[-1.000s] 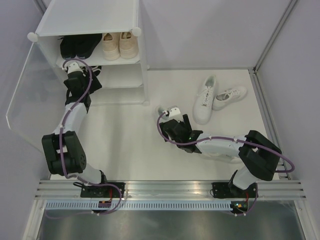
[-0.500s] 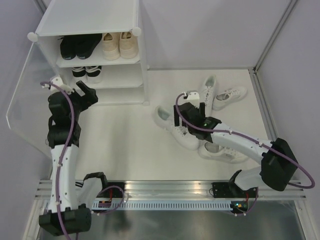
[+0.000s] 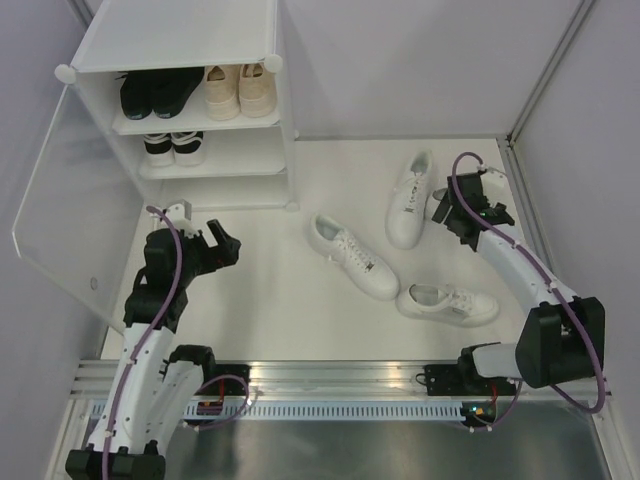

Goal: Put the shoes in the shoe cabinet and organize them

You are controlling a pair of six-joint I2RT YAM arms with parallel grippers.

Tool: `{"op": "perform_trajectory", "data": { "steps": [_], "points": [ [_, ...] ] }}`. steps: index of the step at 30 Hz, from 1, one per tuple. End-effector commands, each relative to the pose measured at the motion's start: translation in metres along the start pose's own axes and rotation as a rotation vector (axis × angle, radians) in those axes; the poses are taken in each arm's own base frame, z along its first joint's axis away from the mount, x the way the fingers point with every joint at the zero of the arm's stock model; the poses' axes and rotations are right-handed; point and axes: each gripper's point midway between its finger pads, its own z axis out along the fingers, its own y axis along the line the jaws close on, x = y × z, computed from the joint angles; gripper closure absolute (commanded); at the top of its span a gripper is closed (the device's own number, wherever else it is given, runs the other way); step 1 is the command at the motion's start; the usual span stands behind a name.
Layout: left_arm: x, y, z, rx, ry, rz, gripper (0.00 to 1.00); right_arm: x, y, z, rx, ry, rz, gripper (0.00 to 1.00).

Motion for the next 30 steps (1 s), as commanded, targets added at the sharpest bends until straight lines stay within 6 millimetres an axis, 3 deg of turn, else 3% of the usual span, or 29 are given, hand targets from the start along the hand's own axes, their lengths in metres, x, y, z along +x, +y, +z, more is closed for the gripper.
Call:
{"op": "perform_trajectory", "data": {
  "steps": [1,8,15,24,29,30],
  "points": [
    [-0.004,-0.004,-0.004,0.012,-0.031,0.066,0.00,-0.001,-0.022,0.015,0.018,0.054,0.151,0.12],
    [-0.003,-0.004,-0.008,-0.013,-0.046,0.101,0.00,-0.020,-0.041,0.047,0.058,0.056,0.294,0.13],
    [-0.004,-0.004,-0.008,-0.019,-0.053,0.115,0.00,-0.035,-0.031,0.078,0.076,0.055,0.345,0.13],
    [-0.004,-0.002,-0.008,-0.029,-0.052,0.117,0.00,-0.063,-0.001,0.113,0.023,0.048,0.403,0.16],
    [-0.005,-0.002,-0.008,-0.031,-0.050,0.118,0.00,-0.050,0.006,0.140,0.053,0.106,0.411,0.16],
    [-0.004,-0.002,-0.008,-0.033,-0.049,0.120,0.00,-0.039,0.004,0.149,0.073,0.131,0.403,0.16]
  ]
}}
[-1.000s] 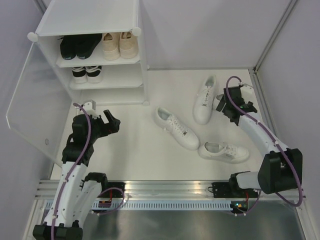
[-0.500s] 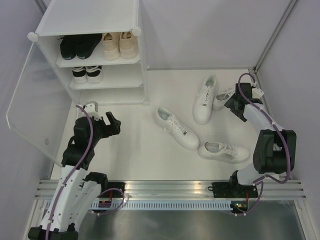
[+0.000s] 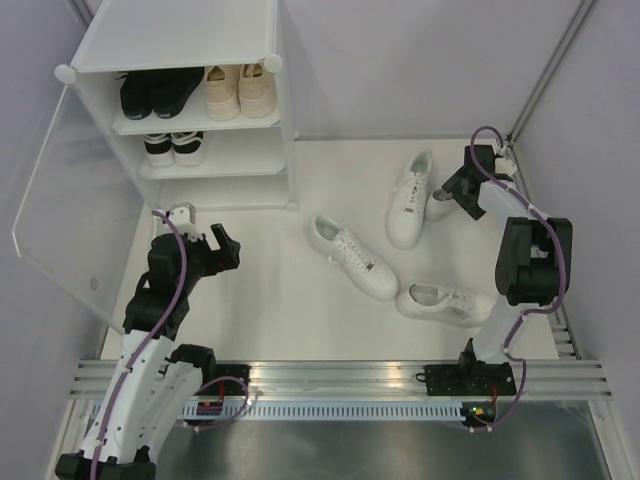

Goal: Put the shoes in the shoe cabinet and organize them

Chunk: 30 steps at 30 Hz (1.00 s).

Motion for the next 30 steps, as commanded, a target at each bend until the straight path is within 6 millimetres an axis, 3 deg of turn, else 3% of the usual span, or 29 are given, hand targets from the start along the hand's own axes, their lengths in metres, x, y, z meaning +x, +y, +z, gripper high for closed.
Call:
{"op": "perform_trajectory", "data": {
  "steps": [1,6,8,9,11,13,15,17,19,23,26,29,30],
  "points": [
    [-0.008,0.000,-0.001,-0.003,-0.023,0.033,0.00,0.002,0.005,0.019,0.012,0.018,0.039,0.17],
    [-0.009,0.000,-0.001,-0.004,-0.021,0.033,0.00,0.026,-0.016,0.048,0.085,0.093,0.035,0.21],
    [-0.007,0.001,0.000,-0.007,-0.015,0.035,0.00,0.031,-0.026,0.054,0.096,0.123,0.044,0.27],
    [-0.007,0.001,0.000,-0.007,-0.018,0.035,0.00,0.033,-0.033,0.056,0.104,0.134,0.046,0.37],
    [-0.008,0.001,0.000,-0.007,-0.018,0.036,0.00,0.024,-0.043,0.053,0.110,0.122,0.059,0.46],
    [-0.007,0.001,0.001,-0.008,-0.013,0.038,0.00,0.016,-0.055,0.048,0.142,0.093,0.042,0.74],
    [-0.007,0.001,0.001,-0.008,-0.012,0.036,0.00,0.006,-0.061,0.036,0.161,0.060,0.026,0.91],
    [-0.007,0.001,0.002,-0.010,-0.012,0.038,0.00,-0.002,-0.062,0.022,0.159,0.039,0.008,0.98],
    [-0.007,0.001,0.002,-0.010,-0.012,0.038,0.00,-0.008,-0.068,0.012,0.175,0.017,-0.018,0.99],
    [-0.006,0.002,0.003,-0.017,-0.006,0.038,0.00,-0.029,-0.061,-0.027,0.141,-0.063,-0.087,0.99],
    [-0.008,0.005,0.003,-0.030,-0.009,0.037,0.00,-0.034,-0.034,-0.062,0.064,-0.103,-0.184,0.99],
    [-0.006,0.007,0.004,-0.043,-0.003,0.032,0.00,-0.021,0.004,-0.104,-0.035,-0.131,-0.284,0.99],
    [-0.007,0.009,0.004,-0.053,-0.006,0.028,0.00,-0.008,0.026,-0.120,-0.096,-0.132,-0.322,0.99]
  ]
}}
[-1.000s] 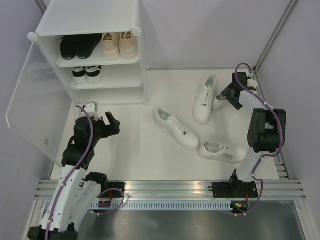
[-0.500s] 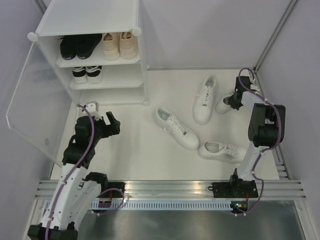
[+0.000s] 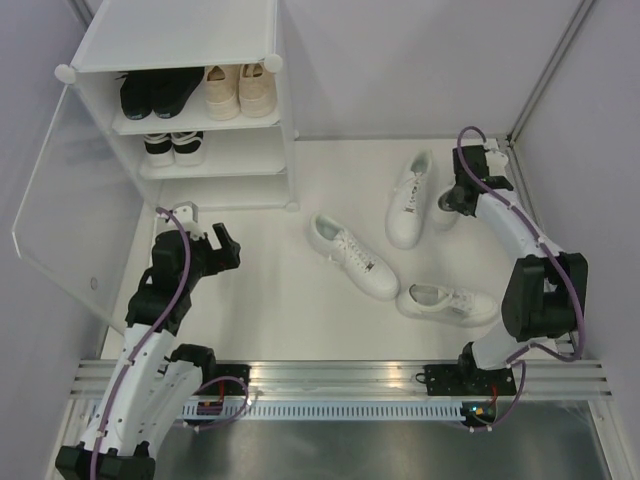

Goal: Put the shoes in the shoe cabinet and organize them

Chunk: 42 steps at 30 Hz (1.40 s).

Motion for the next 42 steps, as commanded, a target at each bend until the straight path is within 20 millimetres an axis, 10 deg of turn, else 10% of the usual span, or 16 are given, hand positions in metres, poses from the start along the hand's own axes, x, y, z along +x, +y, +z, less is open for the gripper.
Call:
{"op": "perform_trajectory", "data": {
  "steps": [1,8,15,25,32,42],
  "points": [
    [-0.014,0.006,-0.002,-0.036,-0.043,0.017,0.00,-0.023,0.061,-0.076,-0.192,-0.145,-0.103,0.99],
    [-0.017,0.015,-0.003,-0.086,-0.054,0.005,0.00,0.037,0.163,-0.175,-0.484,-0.145,-0.261,0.99],
    [-0.019,0.020,-0.004,-0.115,-0.067,-0.014,0.00,0.165,0.249,-0.251,-0.717,-0.032,-0.498,0.99],
    [-0.021,0.028,-0.008,-0.154,-0.082,-0.035,0.00,0.317,0.325,-0.239,-0.746,0.152,-0.619,0.99],
    [-0.019,0.026,-0.007,-0.140,-0.074,-0.039,0.00,0.354,0.332,-0.210,-0.693,0.198,-0.603,0.87],
    [0.002,0.000,0.002,-0.012,0.068,-0.057,0.00,0.297,0.314,-0.258,-0.779,0.109,-0.574,0.30]
  ]
}}
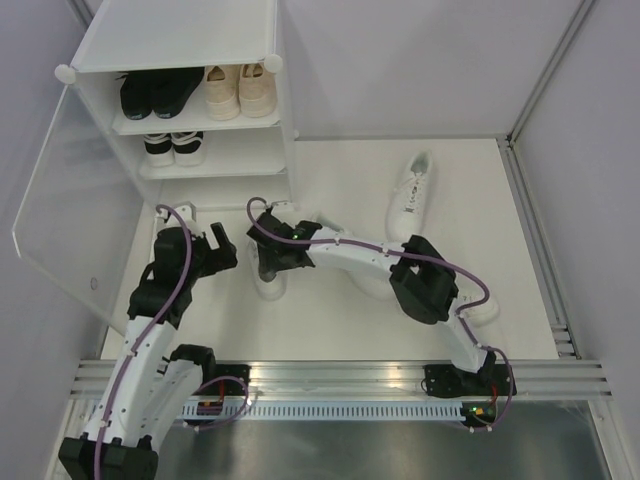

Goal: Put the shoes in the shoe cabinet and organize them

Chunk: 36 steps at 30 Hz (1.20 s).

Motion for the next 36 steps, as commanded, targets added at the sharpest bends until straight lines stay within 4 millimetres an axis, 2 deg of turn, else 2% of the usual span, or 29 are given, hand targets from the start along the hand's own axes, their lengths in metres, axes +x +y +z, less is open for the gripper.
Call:
{"op": "perform_trajectory", "data": {
  "steps": [1,2,3,4,5,6,7,8,9,10,11,12,13,14,15,16,17,18,20,21,22,23,24,28,32,35,36],
  "points": [
    [0.001,-0.019,-0.006,0.082,0.064,-0.037,0.00,-0.049,0.000,-0.062,-0.059,-0.164,0.016,0.28],
    [0.007,-0.026,-0.008,0.121,0.102,-0.043,0.00,-0.053,-0.006,-0.069,-0.050,-0.188,0.011,0.28],
    [0.008,-0.029,-0.008,0.129,0.116,-0.057,0.00,-0.066,-0.010,-0.092,-0.065,-0.238,0.020,0.27],
    [0.013,-0.031,-0.008,0.136,0.139,-0.063,0.00,-0.072,-0.017,-0.101,-0.050,-0.275,0.018,0.24],
    [0.017,-0.034,-0.008,0.153,0.161,-0.072,0.00,-0.073,-0.037,-0.104,0.016,-0.312,-0.011,0.18],
    [0.022,-0.036,-0.008,0.157,0.180,-0.089,0.00,-0.085,-0.045,-0.127,0.021,-0.368,0.000,0.14],
    [0.026,-0.042,-0.008,0.179,0.204,-0.093,0.00,-0.082,-0.060,-0.128,0.057,-0.380,-0.016,0.05],
    [0.032,-0.045,-0.007,0.190,0.228,-0.096,0.01,-0.089,-0.076,-0.138,0.115,-0.429,-0.031,0.02],
    [0.040,-0.050,-0.006,0.206,0.262,-0.095,0.02,-0.098,-0.088,-0.157,0.131,-0.478,-0.013,0.02],
    [0.047,-0.052,-0.002,0.200,0.295,-0.092,0.02,-0.090,-0.104,-0.156,0.173,-0.485,-0.022,0.02],
    [0.053,-0.053,0.000,0.193,0.319,-0.089,0.02,-0.092,-0.118,-0.161,0.211,-0.510,-0.016,0.02],
    [0.059,-0.058,0.000,0.195,0.341,-0.086,0.02,-0.099,-0.133,-0.179,0.236,-0.563,0.001,0.02],
    [0.061,-0.055,0.004,0.164,0.341,-0.083,0.02,-0.089,-0.148,-0.173,0.269,-0.568,-0.003,0.02],
    [0.065,-0.055,0.007,0.139,0.357,-0.095,0.02,-0.090,-0.162,-0.176,0.288,-0.587,0.015,0.02],
    [0.067,-0.057,0.008,0.127,0.361,-0.093,0.02,-0.099,-0.169,-0.192,0.269,-0.648,0.052,0.02],
    [0.065,-0.052,0.013,0.079,0.344,-0.089,0.02,-0.083,-0.187,-0.182,0.298,-0.633,0.041,0.02],
    [0.067,-0.050,0.017,0.046,0.349,-0.102,0.03,-0.084,-0.201,-0.183,0.311,-0.650,0.066,0.02],
    [0.068,-0.052,0.021,0.032,0.342,-0.095,0.06,-0.087,-0.209,-0.194,0.293,-0.686,0.094,0.02],
    [0.068,-0.046,0.028,-0.032,0.330,-0.106,0.10,-0.078,-0.231,-0.184,0.300,-0.710,0.125,0.02],
    [0.073,-0.047,0.035,-0.049,0.344,-0.105,0.15,-0.083,-0.234,-0.191,0.273,-0.755,0.166,0.02],
    [0.076,-0.047,0.038,-0.058,0.354,-0.104,0.18,-0.072,-0.244,-0.181,0.281,-0.741,0.168,0.02],
    [0.080,-0.049,0.042,-0.064,0.364,-0.113,0.19,-0.071,-0.254,-0.180,0.295,-0.746,0.188,0.02],
    [0.090,-0.051,0.046,-0.073,0.393,-0.102,0.21,-0.073,-0.256,-0.181,0.283,-0.767,0.215,0.02],
    [0.098,-0.058,0.057,-0.102,0.403,-0.082,0.27,-0.064,-0.267,-0.163,0.294,-0.729,0.237,0.02],
    [0.110,-0.057,0.067,-0.138,0.426,-0.087,0.36,-0.058,-0.267,-0.146,0.313,-0.687,0.218,0.02],
    [0.121,-0.051,0.070,-0.168,0.441,-0.090,0.50,-0.055,-0.268,-0.139,0.325,-0.669,0.213,0.02],
    [0.125,-0.049,0.070,-0.174,0.450,-0.094,0.58,-0.054,-0.269,-0.139,0.328,-0.667,0.213,0.02]
  ]
}}
